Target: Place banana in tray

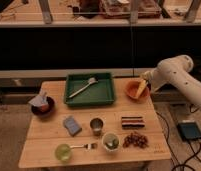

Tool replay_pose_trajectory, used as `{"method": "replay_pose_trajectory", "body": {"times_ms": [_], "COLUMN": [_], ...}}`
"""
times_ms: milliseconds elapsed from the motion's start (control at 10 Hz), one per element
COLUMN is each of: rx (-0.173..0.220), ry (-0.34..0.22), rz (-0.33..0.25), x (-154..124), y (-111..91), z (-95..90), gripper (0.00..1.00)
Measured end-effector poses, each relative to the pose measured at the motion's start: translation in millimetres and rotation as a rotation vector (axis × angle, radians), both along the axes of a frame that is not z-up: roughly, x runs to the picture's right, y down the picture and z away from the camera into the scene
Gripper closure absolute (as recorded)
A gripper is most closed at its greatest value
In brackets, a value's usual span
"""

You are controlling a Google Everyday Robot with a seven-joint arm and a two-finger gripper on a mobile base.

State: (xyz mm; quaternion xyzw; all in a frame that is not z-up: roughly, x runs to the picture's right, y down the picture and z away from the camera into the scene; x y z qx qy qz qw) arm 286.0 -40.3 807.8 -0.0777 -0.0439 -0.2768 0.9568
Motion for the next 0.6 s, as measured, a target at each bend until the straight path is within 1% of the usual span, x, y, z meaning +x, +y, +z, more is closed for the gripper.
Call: {"method": "replay_pose_trajectory", "body": {"times_ms": [200, 300, 400, 500, 600], "rx": [0.005, 0.006, 0.007, 0.001, -0.004], "ry": [0.055, 0.07, 0.074, 0.081, 0.082], "rz": [-0.068, -0.093, -0.116, -0.156, -0.171], "x": [-2, -2, -4, -3, -2], "y": [-4, -4, -5, -2, -1], "z": [17.8, 27.3, 34.2, 46.6, 53.2], "gripper": [0.35, 0.35, 0.35, 0.35, 0.35]}}
